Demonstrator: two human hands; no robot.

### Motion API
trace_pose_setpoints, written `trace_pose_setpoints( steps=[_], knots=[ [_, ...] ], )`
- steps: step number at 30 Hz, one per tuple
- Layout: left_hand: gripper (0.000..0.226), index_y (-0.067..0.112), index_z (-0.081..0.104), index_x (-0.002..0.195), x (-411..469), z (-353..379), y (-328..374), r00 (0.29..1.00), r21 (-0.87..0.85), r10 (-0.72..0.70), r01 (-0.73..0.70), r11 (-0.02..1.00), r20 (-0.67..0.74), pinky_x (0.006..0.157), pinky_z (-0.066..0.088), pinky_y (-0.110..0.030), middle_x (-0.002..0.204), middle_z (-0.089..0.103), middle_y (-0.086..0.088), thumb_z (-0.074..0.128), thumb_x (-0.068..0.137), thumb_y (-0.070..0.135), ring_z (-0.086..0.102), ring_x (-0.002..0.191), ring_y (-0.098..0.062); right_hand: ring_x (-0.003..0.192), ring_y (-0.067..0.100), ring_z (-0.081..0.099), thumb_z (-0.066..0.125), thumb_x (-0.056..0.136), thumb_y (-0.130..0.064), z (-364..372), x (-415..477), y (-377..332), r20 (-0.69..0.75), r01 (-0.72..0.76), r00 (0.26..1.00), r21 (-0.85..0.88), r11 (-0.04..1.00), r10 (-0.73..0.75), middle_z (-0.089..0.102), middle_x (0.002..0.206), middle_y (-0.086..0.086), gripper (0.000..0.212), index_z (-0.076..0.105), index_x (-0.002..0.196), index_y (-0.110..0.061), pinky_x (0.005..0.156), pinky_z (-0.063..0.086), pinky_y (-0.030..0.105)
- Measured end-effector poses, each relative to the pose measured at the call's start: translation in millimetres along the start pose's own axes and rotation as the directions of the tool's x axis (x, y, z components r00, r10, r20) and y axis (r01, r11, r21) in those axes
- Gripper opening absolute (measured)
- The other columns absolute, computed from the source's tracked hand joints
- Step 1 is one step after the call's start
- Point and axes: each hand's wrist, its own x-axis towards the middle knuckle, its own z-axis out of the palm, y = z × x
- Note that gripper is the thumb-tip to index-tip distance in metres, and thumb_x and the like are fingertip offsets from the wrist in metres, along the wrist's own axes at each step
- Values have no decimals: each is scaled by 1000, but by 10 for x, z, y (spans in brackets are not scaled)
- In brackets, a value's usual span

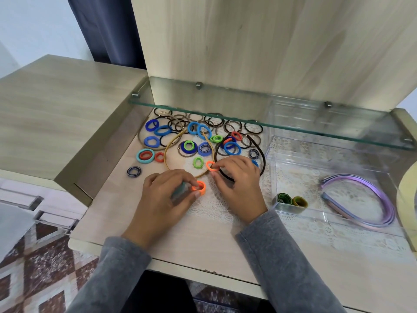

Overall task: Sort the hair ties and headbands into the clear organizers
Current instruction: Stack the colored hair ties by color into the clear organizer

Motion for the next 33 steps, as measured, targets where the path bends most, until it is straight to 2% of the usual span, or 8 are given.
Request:
trace_pose_setpoints(
  steps=[9,13,16,19,21,24,27,33],
  knots=[
    [24,36,62,102,-15,-4,25,999,45,-51,50,998,18,97,36,-42,106,61,28,60,85,54,54,110,7,107,13,51,59,88,-40,9,-1,3,-1,2,1000,-4,1000,-2,65,102,-17,17,67,97,-28,92,35,41],
    [27,37,61,105,-12,-6,42,998,42,-54,53,998,11,97,38,-44,109,61,26,61,85,54,56,108,5,108,14,52,58,89,-40,5,5,-4,4,0,1000,0,1000,0,65,103,-17,18,67,100,-29,92,36,43],
    [27,33,61,110,10,3,34,998,29,-51,52,998,-32,96,42,-49,116,60,20,61,87,48,58,109,-1,109,12,50,58,89,-42,-6,5,-15,13,-21,1000,23,1000,21,64,106,-19,22,64,105,-29,94,34,41],
    [27,26,61,115,25,27,-35,992,19,-84,86,996,-94,98,43,-54,127,58,14,50,91,27,55,123,-10,111,11,49,57,88,-42,-25,-2,-37,9,-48,999,56,997,47,62,107,-20,25,63,108,-28,95,33,39],
    [34,23,60,121,25,47,-65,979,101,-154,167,981,-130,104,40,-56,137,56,7,44,91,21,48,133,-16,111,11,49,59,87,-40,-31,-2,-61,2,-50,999,61,997,50,63,107,-19,26,64,109,-27,96,34,40],
    [51,24,54,136,30,99,-33,955,257,-281,295,920,-93,118,23,-53,155,40,3,30,92,31,29,147,-19,109,12,50,62,85,-38,-50,-15,-117,-7,3,1000,68,998,-3,63,105,-19,27,64,109,-26,94,35,43],
    [59,26,48,144,36,119,-22,948,341,-315,307,888,-33,120,14,-47,162,29,5,21,92,37,20,151,-18,107,11,51,68,81,-35,-65,-55,-206,-9,66,998,104,992,-65,63,102,-19,32,62,110,-23,94,36,41],
    [58,28,44,147,53,90,1,931,353,-363,329,876,31,122,7,-44,164,21,9,21,96,39,11,153,-15,108,14,53,71,77,-34,-26,-113,-259,42,147,988,35,988,-149,65,99,-17,43,59,116,-19,97,36,45]
  ],
)
